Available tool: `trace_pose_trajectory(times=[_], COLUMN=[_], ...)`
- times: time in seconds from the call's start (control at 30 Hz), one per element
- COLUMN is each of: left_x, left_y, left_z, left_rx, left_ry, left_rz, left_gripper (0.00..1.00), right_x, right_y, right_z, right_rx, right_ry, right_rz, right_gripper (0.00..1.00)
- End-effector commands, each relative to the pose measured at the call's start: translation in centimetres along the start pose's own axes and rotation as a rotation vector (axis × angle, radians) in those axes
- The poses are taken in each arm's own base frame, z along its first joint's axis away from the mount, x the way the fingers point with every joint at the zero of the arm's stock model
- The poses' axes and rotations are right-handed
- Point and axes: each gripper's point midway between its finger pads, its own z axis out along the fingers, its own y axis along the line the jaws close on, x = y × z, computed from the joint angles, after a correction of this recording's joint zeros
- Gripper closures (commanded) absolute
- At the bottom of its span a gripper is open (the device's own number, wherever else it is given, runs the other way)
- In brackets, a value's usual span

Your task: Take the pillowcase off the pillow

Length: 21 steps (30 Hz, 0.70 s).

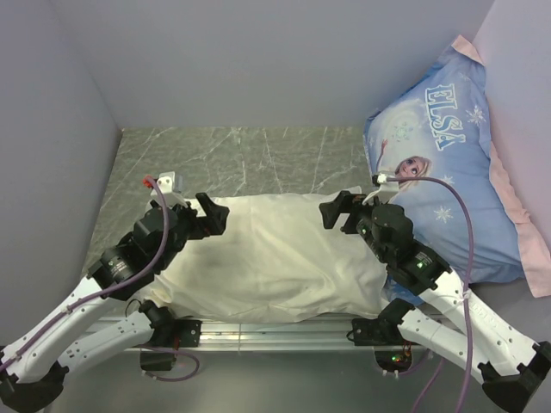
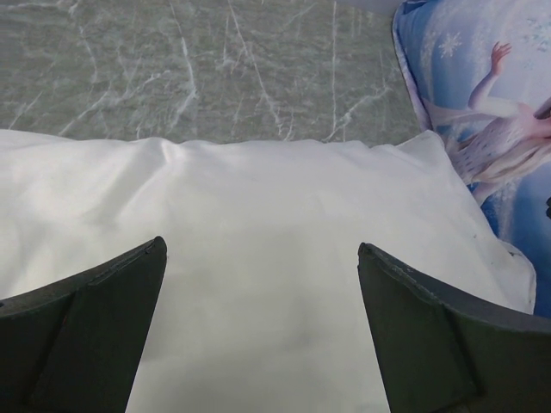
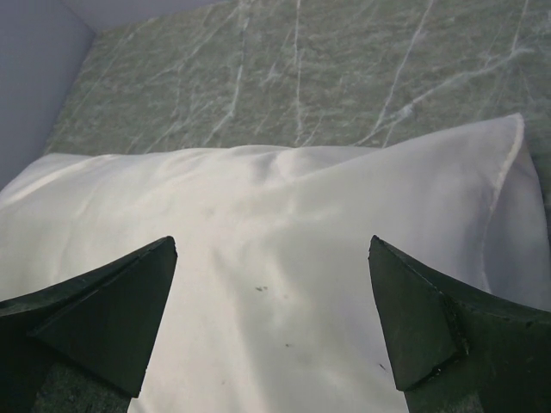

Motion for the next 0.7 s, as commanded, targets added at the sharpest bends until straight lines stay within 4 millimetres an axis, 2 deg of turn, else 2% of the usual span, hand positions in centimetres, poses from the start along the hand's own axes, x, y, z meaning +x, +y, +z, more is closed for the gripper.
trace_pose_trajectory(times=[0.0,0.17,0.3,0.37,0.53,0.67], left_x=[-1.5,0.4,2.1,2.8,2.8,2.9], left_y=[-0.4,1.0,1.6,1.7,0.6,-0.4], left_z=[-1.0,-1.7,-2.5,-3.2,-4.2,-3.4], left_rx=[0.004,-0.076,-0.084,-0.077,-0.008,0.025], left_ry=[-0.020,0.093,0.161,0.194,0.220,0.234], left_rz=[-0.019,-0.032,-0.040,-0.047,-0.074,-0.049], left_gripper=[0.01,0.01,0.01,0.01,0.01,0.01], right_x=[-2.0,-0.5,2.3,3.4,6.0,5.9], right_y=[0.3,-0.5,-2.4,-2.1,-3.1,-5.0], right_z=[-1.2,-2.8,-3.8,-4.2,-3.9,-3.7], right_rx=[0.009,0.046,0.095,0.059,0.081,0.191], right_ry=[-0.009,0.087,0.178,0.213,0.269,0.236], right_rz=[-0.006,0.011,-0.017,-0.021,-0.009,0.010], right_gripper=[0.00,0.02,0.03,0.02,0.02,0.02])
